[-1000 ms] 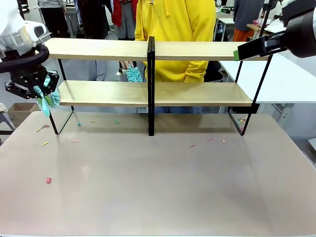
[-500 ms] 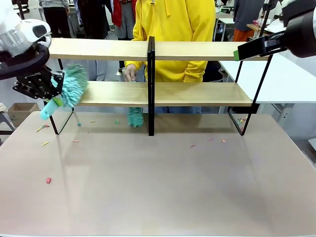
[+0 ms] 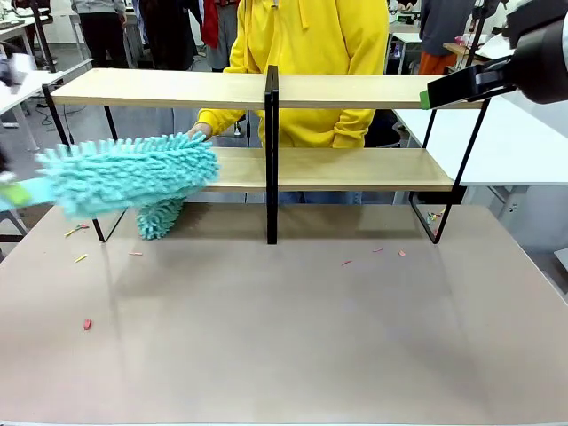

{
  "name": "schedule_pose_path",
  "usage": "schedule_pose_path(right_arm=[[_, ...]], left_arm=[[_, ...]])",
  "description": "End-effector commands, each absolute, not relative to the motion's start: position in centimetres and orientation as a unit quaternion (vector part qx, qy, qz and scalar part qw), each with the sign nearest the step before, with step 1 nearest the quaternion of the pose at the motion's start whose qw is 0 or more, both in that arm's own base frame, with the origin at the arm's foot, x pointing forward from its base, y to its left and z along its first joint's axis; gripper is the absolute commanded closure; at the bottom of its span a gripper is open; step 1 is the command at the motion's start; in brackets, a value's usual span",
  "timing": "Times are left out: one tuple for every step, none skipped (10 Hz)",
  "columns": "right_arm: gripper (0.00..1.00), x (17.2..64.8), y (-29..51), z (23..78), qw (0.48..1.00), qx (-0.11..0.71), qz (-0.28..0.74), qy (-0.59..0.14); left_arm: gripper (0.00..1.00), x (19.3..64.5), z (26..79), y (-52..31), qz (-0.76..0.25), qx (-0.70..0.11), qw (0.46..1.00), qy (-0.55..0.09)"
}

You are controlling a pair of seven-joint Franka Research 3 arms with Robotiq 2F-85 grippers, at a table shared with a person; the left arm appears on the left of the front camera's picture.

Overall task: Clean the shelves.
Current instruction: Clean another randomly selected level of the Shelf with the Duster.

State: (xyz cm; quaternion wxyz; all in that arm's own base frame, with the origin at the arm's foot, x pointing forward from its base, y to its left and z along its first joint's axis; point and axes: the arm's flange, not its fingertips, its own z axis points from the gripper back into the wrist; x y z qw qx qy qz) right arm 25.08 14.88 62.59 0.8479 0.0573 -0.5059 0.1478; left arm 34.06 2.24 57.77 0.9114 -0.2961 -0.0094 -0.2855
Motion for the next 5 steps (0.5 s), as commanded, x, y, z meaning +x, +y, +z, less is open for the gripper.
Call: schedule_pose_path(right_arm=[[0.0, 25.2, 14.8, 62.7, 0.848, 0.057, 0.15, -0.506], [0.0, 25.2, 14.8, 62.7, 0.848, 0.057, 0.15, -0.506], [0.0, 25.2, 14.8, 62.7, 0.848, 0.057, 0.15, -0.506], [0.0, 25.2, 14.8, 62.7, 0.848, 0.057, 0.15, -0.506], [0.0, 25.2, 14.8, 62.7, 0.848, 0.057, 0.15, -0.506]], left_arm=[[0.88, 34.0, 60.2, 8.5, -0.364, -0.374, 0.853, -0.006], [0.88, 33.1, 61.6, 12.5, -0.386, -0.445, 0.806, -0.059], [0.88, 32.7, 63.0, 16.7, -0.314, -0.495, 0.797, -0.144], [0.88, 31.9, 64.1, 20.5, -0.278, -0.531, 0.771, -0.214], [0.88, 30.8, 64.7, 24.1, -0.277, -0.571, 0.728, -0.259]])
